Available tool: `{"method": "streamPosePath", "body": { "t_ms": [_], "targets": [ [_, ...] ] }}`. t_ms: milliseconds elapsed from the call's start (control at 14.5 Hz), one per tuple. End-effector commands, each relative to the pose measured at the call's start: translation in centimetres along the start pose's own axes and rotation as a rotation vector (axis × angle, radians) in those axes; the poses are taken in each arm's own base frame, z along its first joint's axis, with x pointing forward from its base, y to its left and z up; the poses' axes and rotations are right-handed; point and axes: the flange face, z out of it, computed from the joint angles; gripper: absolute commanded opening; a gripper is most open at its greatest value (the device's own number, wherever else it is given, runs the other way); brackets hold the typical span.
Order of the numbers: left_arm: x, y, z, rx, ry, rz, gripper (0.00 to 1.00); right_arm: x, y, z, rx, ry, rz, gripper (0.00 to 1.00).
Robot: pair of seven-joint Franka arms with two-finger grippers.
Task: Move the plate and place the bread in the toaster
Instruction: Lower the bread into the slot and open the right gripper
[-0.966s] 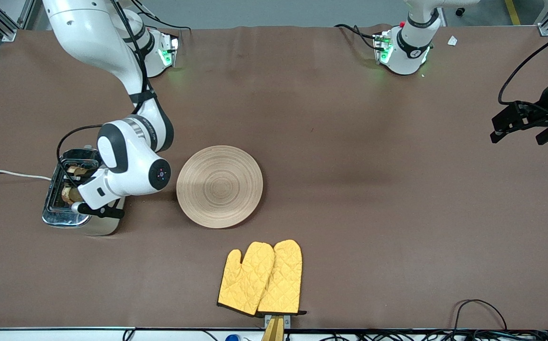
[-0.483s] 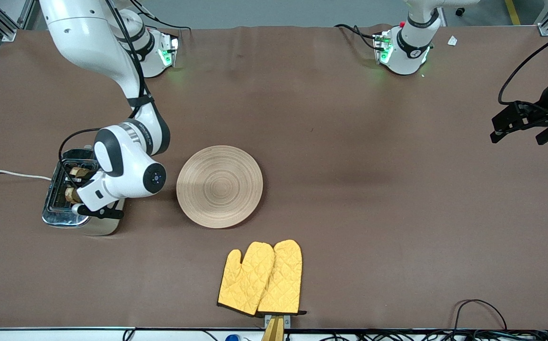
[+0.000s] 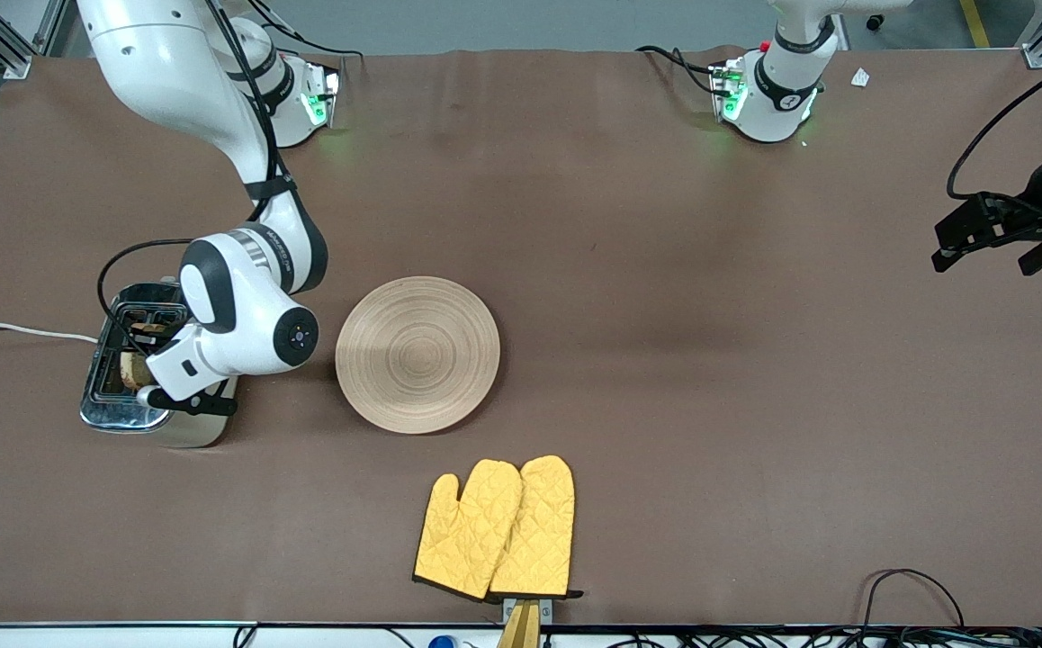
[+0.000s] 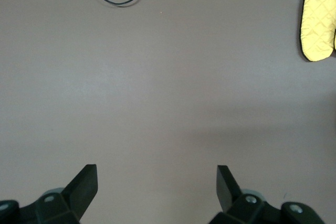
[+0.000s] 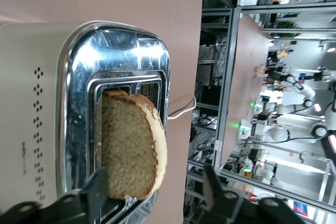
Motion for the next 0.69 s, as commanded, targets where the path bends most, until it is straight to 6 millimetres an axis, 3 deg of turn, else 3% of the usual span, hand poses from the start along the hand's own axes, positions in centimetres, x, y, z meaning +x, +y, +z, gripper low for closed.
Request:
{"method": "streamPosePath", "body": {
  "t_ms": [0, 414, 621],
  "targets": [
    [-0.5, 0.8, 0.1, 0.020, 0.005, -0.022, 1.00, -1.6, 4.4, -3.9, 0.128, 0.010, -0.020, 1.00],
    [-0.7, 0.8, 0.0, 0.022, 0.013, -0.027, 1.00, -3.8, 11.6, -10.5, 0.447, -0.018, 0.038, 1.00],
    [-0.6, 0.8, -0.2, 0.066, 0.018, -0.006, 1.00, -5.1, 17.0, -10.3, 0.662, -0.044, 0.090, 1.00]
  ]
}}
